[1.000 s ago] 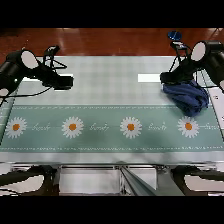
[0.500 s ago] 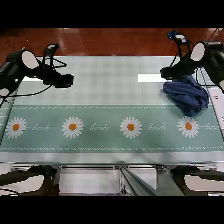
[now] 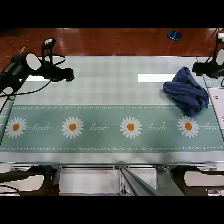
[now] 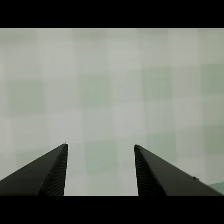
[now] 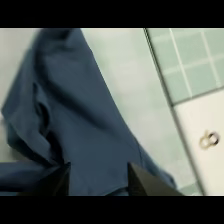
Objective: Fold the shirts.
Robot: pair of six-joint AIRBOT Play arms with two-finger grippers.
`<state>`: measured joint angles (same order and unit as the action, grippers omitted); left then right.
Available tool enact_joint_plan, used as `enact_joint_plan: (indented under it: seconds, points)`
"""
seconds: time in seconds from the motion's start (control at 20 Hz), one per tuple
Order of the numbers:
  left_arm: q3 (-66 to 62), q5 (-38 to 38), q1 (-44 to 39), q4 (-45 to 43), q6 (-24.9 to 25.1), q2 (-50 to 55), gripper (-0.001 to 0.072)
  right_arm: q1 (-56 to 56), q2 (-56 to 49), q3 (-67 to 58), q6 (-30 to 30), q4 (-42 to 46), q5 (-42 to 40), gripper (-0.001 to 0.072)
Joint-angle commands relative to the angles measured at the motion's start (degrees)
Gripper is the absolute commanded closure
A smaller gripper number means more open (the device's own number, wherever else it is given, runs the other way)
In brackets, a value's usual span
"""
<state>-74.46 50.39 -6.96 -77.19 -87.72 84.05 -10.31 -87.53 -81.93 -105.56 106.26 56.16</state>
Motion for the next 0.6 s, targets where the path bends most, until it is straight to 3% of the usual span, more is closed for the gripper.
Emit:
enact_joint_plan:
  seconds: [0.0,0.2,0.25,0.35,0.55]
  points:
    - [-0.04,-2.40,0.15,-0.44,0.00,0.28,0.0201,-6.88,-4.15,3.26,4.22,-13.46,0.76,0.0299]
    - [-0.04,-1.70,-0.07,1.46,-0.02,0.31,0.0201,-6.14,-9.94,5.46,6.97,-18.95,2.25,0.0308]
    - [-0.04,-1.31,-0.15,2.56,0.00,0.26,0.0201,-5.51,-10.93,5.44,7.98,-20.59,3.08,0.0350]
    - [-0.35,0.52,0.20,2.60,0.00,-0.55,0.0201,-4.44,-10.67,5.44,13.07,-24.48,3.85,0.0688]
    - [-1.95,6.19,5.01,2.64,-0.02,-7.04,0.0201,-3.45,-2.86,2.93,20.50,-29.77,5.11,0.0689]
